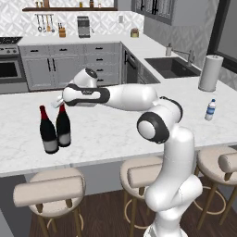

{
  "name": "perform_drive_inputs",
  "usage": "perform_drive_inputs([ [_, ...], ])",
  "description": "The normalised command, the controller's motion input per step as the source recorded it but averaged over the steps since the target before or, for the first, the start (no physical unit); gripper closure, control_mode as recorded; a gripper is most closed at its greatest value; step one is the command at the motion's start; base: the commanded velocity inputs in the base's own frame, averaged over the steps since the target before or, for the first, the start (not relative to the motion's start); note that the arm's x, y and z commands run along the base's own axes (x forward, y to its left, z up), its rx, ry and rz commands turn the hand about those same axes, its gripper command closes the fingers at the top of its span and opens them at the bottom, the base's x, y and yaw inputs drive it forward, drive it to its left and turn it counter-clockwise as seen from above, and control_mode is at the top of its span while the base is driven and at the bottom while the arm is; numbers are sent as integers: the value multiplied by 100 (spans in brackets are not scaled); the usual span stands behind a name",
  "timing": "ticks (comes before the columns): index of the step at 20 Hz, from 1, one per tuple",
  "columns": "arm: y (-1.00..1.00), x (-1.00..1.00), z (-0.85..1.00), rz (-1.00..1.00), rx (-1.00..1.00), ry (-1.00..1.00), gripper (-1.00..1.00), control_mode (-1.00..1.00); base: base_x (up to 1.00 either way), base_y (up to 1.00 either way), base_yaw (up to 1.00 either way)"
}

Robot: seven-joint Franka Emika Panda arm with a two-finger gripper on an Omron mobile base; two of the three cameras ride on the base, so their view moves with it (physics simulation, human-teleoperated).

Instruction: Move the plastic bottles in the middle to the plastics group, and the glass bottles in the middle to the glass group.

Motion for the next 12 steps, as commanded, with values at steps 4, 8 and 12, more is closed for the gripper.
perform_drive_inputs([
  [4,0,0,-10,0,0,0,100,-100,0,0,0],
  [8,0,0,-12,0,0,0,100,-100,0,0,0],
  [12,0,-7,-24,0,0,-1,100,-100,0,0,0],
])
